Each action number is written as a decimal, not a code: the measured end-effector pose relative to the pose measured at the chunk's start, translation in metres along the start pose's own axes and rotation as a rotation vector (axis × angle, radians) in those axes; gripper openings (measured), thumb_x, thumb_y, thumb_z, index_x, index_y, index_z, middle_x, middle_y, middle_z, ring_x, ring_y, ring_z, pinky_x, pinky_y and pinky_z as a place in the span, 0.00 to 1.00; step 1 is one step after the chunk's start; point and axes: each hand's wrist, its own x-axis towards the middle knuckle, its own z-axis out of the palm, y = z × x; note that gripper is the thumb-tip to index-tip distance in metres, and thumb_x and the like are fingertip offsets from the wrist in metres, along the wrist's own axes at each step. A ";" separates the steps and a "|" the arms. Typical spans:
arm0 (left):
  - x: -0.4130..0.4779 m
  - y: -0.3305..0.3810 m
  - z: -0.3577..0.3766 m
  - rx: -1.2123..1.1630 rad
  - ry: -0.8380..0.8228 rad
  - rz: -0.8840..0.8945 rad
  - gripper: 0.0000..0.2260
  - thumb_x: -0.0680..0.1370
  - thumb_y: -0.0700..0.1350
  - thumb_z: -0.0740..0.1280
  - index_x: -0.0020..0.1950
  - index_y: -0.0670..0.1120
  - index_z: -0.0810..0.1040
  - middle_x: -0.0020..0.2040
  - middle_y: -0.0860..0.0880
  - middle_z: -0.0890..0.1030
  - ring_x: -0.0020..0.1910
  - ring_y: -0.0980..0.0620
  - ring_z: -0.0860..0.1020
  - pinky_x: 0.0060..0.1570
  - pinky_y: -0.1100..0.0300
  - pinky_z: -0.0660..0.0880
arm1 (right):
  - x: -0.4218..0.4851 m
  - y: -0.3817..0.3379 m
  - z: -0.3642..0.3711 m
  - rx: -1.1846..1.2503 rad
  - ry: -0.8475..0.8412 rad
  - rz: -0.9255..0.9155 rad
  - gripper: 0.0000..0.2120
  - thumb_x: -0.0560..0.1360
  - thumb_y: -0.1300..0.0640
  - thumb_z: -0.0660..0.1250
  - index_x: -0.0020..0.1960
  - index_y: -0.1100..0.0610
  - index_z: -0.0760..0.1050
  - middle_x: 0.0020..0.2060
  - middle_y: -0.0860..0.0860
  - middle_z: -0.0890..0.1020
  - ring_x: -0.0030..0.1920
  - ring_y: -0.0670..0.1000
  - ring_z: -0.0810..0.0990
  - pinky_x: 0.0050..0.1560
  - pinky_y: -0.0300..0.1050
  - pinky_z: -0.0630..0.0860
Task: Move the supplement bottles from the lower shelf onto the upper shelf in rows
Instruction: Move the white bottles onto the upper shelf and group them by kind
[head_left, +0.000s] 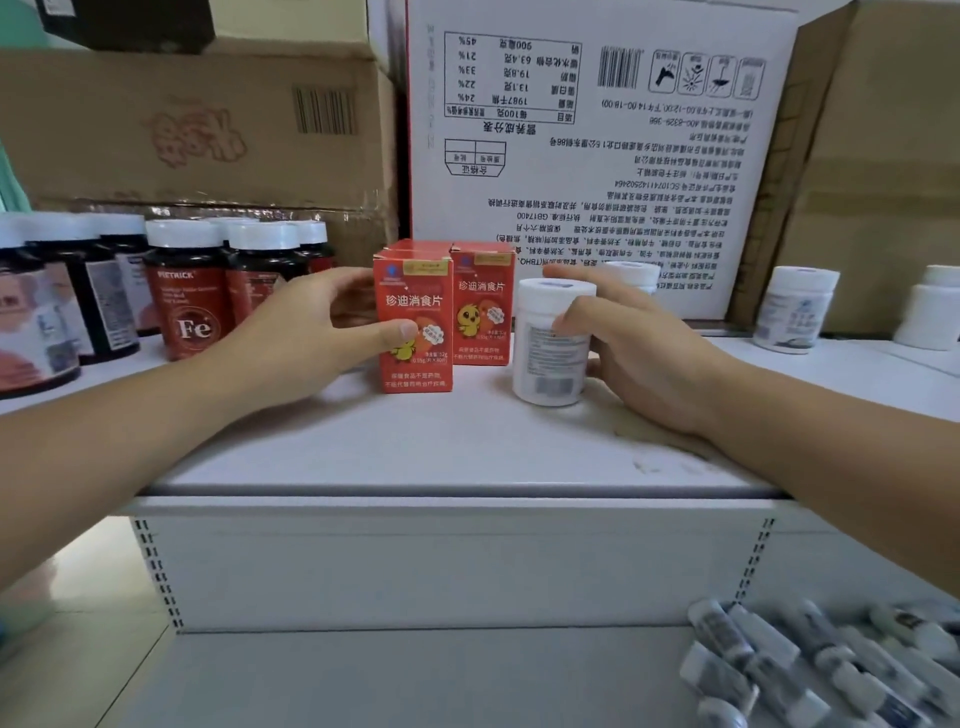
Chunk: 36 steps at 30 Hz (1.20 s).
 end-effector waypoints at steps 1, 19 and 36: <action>0.000 0.000 0.000 -0.015 -0.022 0.006 0.15 0.73 0.51 0.72 0.59 0.58 0.74 0.47 0.70 0.78 0.43 0.81 0.73 0.42 0.84 0.65 | 0.000 0.000 0.000 -0.020 0.019 -0.002 0.29 0.71 0.61 0.71 0.69 0.48 0.68 0.60 0.48 0.79 0.60 0.48 0.78 0.60 0.48 0.73; -0.022 0.005 -0.023 0.713 -0.515 -0.014 0.36 0.65 0.79 0.46 0.59 0.59 0.75 0.52 0.60 0.81 0.52 0.57 0.79 0.56 0.53 0.75 | -0.004 -0.017 -0.002 -0.141 0.074 -0.012 0.07 0.76 0.62 0.63 0.54 0.57 0.74 0.46 0.52 0.83 0.50 0.50 0.81 0.50 0.45 0.75; 0.039 0.133 0.110 0.555 -0.518 0.195 0.21 0.75 0.64 0.60 0.64 0.58 0.73 0.58 0.62 0.76 0.57 0.61 0.74 0.58 0.60 0.73 | -0.018 -0.044 -0.183 -0.292 0.225 -0.075 0.05 0.77 0.59 0.65 0.52 0.55 0.72 0.54 0.55 0.81 0.54 0.51 0.81 0.57 0.51 0.77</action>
